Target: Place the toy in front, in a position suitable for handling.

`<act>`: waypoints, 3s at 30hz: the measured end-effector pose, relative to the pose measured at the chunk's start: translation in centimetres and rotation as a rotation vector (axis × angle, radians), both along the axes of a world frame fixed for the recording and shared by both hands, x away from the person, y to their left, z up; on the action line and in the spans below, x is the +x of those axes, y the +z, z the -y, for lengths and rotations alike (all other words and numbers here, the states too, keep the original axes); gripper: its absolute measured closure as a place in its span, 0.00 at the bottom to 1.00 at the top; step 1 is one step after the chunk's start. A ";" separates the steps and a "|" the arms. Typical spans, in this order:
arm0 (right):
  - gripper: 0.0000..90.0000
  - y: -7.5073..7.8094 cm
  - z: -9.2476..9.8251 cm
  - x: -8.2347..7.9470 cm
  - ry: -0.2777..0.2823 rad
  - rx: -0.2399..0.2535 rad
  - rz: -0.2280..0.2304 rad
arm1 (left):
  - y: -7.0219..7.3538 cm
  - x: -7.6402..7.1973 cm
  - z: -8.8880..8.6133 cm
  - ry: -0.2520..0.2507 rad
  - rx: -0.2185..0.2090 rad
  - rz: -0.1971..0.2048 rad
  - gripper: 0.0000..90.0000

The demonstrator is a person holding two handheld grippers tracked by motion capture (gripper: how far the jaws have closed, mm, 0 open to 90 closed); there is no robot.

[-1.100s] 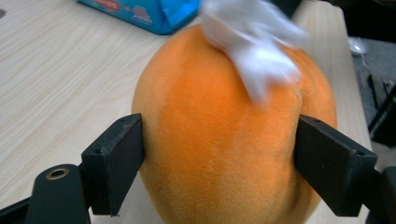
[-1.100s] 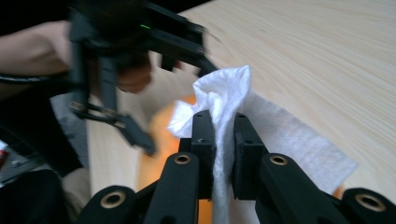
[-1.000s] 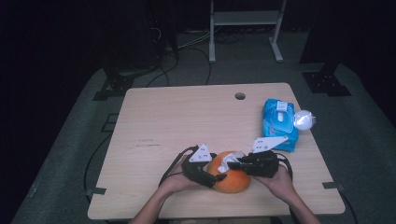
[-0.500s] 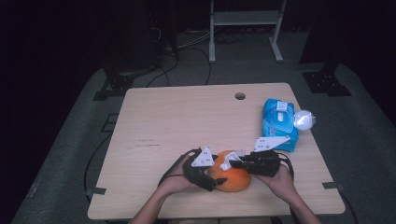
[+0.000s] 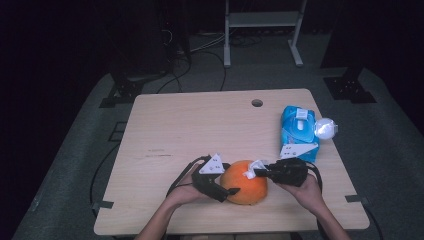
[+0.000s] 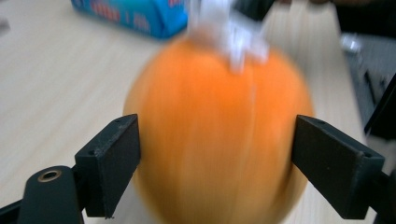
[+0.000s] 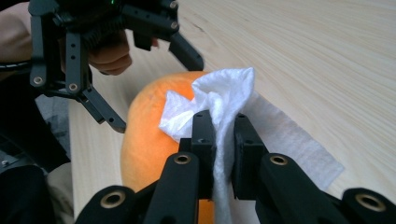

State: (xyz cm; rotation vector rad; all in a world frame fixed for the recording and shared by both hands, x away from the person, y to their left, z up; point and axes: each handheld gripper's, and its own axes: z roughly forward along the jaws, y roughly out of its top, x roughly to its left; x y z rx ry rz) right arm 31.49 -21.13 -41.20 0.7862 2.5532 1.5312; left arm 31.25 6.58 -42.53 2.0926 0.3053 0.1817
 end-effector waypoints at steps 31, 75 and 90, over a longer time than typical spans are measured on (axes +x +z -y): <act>0.90 0.3 -0.6 -0.2 0.013 -0.004 0.026 | -0.3 0.9 -1.5 0.001 -0.013 -0.054 0.37; 0.90 -0.3 0.0 -0.1 0.020 0.041 0.000 | -0.6 0.8 -0.8 0.043 -0.035 -0.100 0.31; 0.90 -0.6 0.9 -0.1 0.054 0.003 -0.030 | -0.5 0.2 -0.6 -0.001 0.001 -0.087 0.35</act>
